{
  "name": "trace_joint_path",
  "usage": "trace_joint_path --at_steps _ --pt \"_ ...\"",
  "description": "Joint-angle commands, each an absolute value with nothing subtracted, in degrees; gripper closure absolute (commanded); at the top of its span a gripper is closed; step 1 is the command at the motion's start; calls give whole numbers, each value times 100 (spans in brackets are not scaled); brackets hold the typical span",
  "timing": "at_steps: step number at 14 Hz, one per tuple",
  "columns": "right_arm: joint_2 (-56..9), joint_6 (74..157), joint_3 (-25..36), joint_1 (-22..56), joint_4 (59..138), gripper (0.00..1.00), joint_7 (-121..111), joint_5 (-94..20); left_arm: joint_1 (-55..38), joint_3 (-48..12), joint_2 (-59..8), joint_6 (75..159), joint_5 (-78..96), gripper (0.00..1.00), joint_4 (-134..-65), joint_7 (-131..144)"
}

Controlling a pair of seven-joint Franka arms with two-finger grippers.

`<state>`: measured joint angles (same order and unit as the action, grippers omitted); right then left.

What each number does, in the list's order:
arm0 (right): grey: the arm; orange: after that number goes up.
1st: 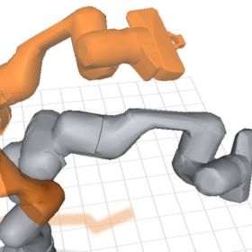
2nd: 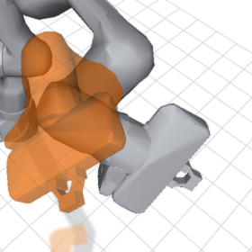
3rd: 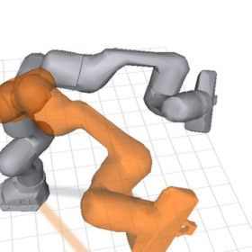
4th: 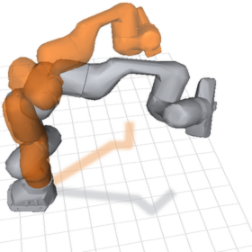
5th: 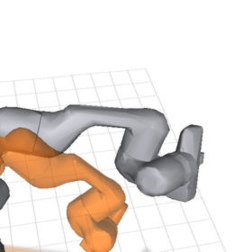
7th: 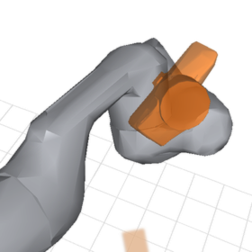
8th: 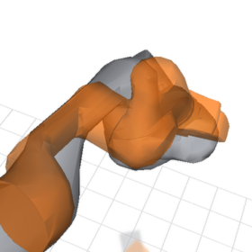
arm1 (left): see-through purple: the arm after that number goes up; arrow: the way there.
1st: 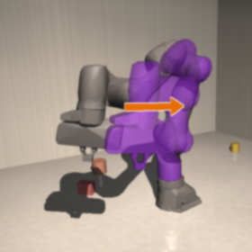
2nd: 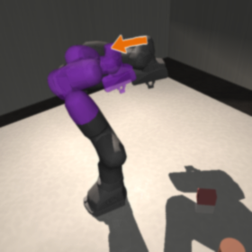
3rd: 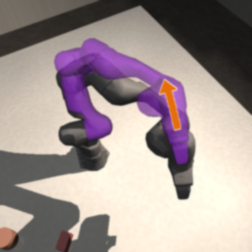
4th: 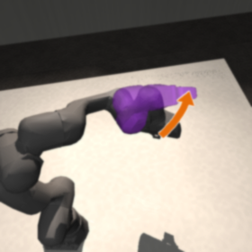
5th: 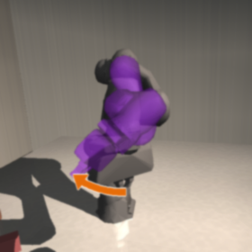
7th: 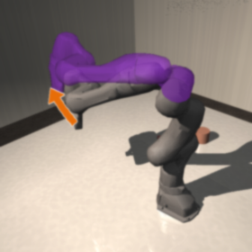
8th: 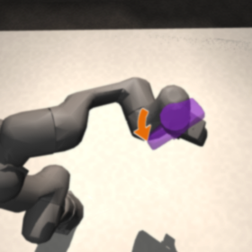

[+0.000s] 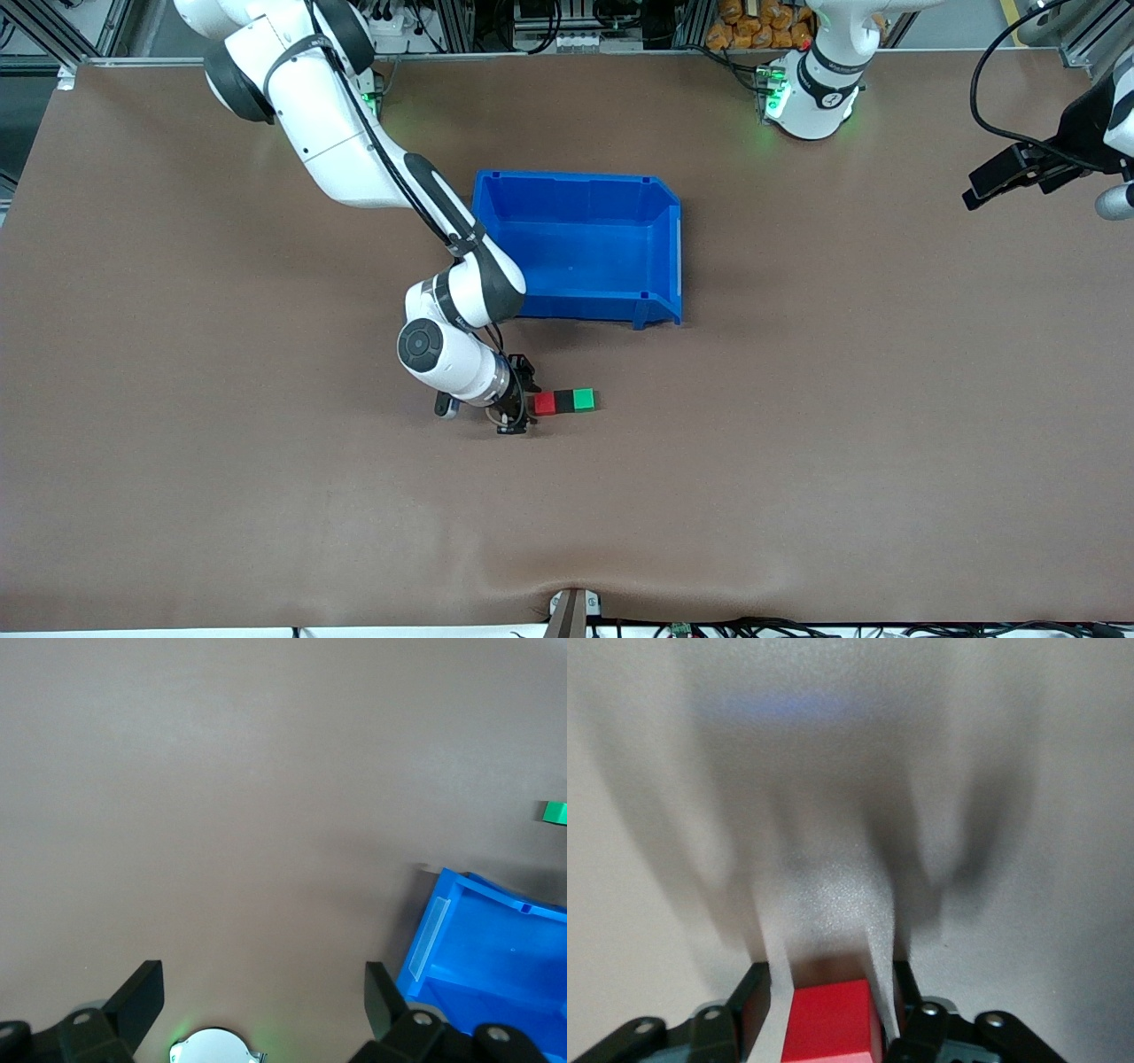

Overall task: Attach green and red cubes to black cube
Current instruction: 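Press the red cube onto the black cube with the right gripper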

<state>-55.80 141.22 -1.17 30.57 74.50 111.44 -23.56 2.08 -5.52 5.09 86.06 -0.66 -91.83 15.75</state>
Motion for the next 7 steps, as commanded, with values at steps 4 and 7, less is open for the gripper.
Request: trace_joint_path --at_steps 4,7 --pt "-5731 14107 0 3155 7242 15 11285 -2294 264 -589 589 8517 9 0 -9158 1538" --pt "-5687 14045 88 3155 7242 0 11285 -2285 264 -589 580 8517 9 0 -9158 1468"
